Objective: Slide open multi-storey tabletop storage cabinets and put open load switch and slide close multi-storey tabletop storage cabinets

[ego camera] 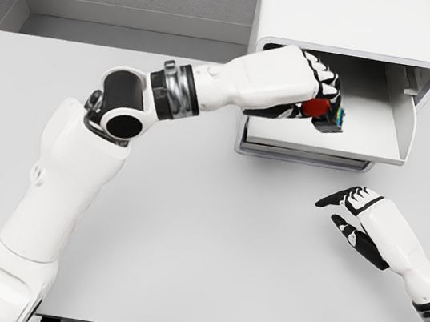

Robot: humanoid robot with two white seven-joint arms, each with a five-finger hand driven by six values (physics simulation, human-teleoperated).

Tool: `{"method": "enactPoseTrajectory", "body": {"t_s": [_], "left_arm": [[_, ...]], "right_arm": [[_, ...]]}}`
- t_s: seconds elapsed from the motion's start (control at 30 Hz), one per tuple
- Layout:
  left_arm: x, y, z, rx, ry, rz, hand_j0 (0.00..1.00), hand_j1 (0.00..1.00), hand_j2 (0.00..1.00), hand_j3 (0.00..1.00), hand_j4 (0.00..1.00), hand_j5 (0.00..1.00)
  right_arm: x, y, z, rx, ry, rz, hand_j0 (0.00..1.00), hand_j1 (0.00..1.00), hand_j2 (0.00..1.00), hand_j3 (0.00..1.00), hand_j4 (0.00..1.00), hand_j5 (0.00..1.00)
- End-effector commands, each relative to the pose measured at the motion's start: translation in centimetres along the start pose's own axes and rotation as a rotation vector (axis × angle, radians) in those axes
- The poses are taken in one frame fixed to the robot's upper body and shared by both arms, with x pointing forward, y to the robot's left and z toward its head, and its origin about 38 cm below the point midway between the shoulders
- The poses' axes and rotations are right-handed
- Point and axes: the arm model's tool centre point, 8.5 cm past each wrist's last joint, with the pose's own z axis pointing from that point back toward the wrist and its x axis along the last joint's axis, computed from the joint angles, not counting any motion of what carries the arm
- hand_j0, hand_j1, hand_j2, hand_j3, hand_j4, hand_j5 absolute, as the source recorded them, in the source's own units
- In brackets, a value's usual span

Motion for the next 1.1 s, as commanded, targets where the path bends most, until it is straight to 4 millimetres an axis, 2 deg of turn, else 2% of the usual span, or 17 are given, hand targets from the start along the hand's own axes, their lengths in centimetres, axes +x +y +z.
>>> {"method": "enactPoseTrajectory", "body": {"t_s": [0.0,0.47,0.83,1.07], "left_arm": [[-0.25,-0.38,-0.04,-0.012,0.011,0.005,0.4,0.4,0.4,0.4,0.4,0.4],[-0.22,-0.49,-0.31,-0.033,0.016,-0.019,0.4,0.4,0.4,0.4,0.4,0.4],[-1.11,-0.7,-0.46,-0.051,0.031,-0.009,0.4,0.4,0.4,0.4,0.4,0.4],[-1.11,-0.7,-0.46,-0.051,0.031,-0.009,0.54,0.54,0.54,0.54,0.54,0.54]], "right_arm": [[-0.02,-0.05,0.01,-0.003,0.0,-0.004,0.57,0.57,0.57,0.57,0.57,0.57],[0.0,-0.12,0.0,-0.004,0.0,-0.002,0.58,0.58,0.58,0.58,0.58,0.58],[0.0,-0.13,0.0,-0.005,0.0,-0.003,0.58,0.58,0.58,0.58,0.58,0.58],[0.12,-0.16,-0.03,-0.007,-0.004,-0.005,0.58,0.58,0.58,0.58,0.58,0.58]]}}
